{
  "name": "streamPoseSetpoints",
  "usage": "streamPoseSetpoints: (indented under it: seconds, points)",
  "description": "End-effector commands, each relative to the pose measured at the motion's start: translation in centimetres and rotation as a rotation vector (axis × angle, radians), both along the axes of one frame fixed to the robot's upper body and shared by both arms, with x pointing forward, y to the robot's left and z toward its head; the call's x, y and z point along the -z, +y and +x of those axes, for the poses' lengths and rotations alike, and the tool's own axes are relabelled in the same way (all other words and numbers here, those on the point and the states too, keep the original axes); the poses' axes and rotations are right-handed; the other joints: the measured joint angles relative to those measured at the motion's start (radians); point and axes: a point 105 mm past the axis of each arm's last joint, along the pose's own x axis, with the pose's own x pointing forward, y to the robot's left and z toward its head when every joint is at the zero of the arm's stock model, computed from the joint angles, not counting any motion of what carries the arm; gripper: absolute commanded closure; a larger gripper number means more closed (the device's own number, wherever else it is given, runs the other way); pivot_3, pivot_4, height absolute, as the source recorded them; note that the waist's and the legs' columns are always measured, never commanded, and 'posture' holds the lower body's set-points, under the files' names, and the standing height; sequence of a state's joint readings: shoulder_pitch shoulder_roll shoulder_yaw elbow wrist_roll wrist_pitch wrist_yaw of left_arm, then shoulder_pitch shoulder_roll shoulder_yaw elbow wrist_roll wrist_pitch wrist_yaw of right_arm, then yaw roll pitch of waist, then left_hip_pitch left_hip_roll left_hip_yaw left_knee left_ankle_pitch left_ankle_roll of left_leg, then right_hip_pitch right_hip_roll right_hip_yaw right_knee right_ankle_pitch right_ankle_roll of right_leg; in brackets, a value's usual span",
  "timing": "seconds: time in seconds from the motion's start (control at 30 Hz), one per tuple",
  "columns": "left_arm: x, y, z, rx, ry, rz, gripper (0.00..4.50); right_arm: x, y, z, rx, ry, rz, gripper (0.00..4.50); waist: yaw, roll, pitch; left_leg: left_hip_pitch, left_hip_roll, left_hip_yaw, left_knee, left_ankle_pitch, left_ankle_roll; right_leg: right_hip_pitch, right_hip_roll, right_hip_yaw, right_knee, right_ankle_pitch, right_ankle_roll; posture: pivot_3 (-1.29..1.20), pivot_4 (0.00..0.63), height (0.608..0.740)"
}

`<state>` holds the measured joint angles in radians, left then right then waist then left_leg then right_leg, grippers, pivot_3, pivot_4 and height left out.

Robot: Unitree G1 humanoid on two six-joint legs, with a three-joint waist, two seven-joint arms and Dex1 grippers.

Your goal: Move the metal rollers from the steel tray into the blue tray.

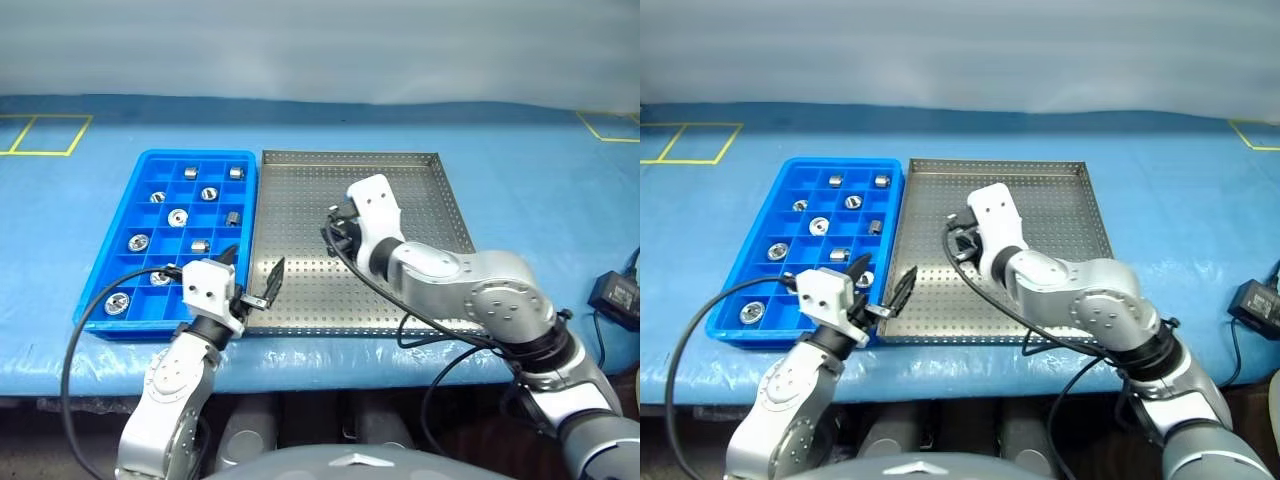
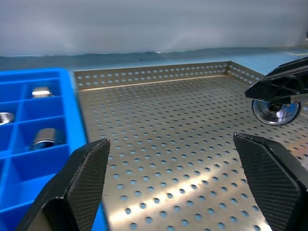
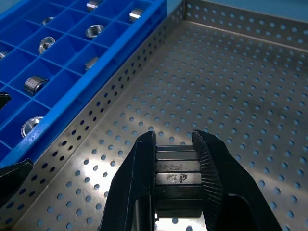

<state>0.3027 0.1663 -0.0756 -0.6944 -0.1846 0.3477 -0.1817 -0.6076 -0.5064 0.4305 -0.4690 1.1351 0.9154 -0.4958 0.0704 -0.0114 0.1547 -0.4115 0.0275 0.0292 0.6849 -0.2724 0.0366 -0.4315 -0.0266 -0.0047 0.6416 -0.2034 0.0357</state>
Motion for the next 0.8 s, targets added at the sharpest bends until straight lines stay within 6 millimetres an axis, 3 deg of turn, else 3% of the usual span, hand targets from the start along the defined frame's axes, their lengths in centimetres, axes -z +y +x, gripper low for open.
streamPoseSetpoints:
  seconds: [0.03,0.13,0.37,0.57,0.8]
  points:
    - [-3.0,2.0,-1.1,-0.132,-0.125,0.02,0.0,-1.8,3.4,0.3,-0.149,-0.171,0.057,3.71,0.013,0.0,0.0,0.0,0.0,0.0,0.0,0.0,0.0,0.0,0.0,0.0,0.0,0.001,0.0,0.37,0.15,0.74]
    - [-2.8,4.0,-2.3,-0.25,-0.106,0.063,0.0,-2.1,6.3,-0.1,-0.265,-0.3,0.027,3.71,0.033,0.0,0.0,0.0,0.0,0.0,-0.001,0.0,0.0,-0.001,0.0,0.0,0.001,0.003,-0.003,0.45,0.15,0.74]
    - [-2.4,6.5,-5.2,-0.428,-0.065,0.082,0.0,-1.2,10.6,-1.3,-0.414,-0.303,0.112,3.71,0.125,-0.001,0.0,0.0,0.0,-0.003,-0.002,0.0,0.0,0.0,-0.001,-0.004,0.0,-0.003,-0.002,0.59,0.15,0.74]
    - [-2.1,6.4,-6.0,-0.458,-0.047,0.075,0.0,0.2,11.7,-1.7,-0.464,-0.249,0.14,3.71,0.237,-0.001,-0.001,0.0,0.0,-0.003,-0.001,0.0,-0.001,-0.001,-0.002,-0.007,0.0,-0.004,-0.004,0.63,0.15,0.74]
    - [-1.9,5.7,-5.3,-0.413,-0.045,0.062,0.0,3.0,10.8,-1.4,-0.424,-0.156,0.117,3.71,0.352,-0.003,-0.002,-0.005,0.0,-0.002,-0.001,-0.001,-0.003,-0.011,-0.001,-0.008,0.001,-0.004,-0.005,0.58,0.15,0.74]
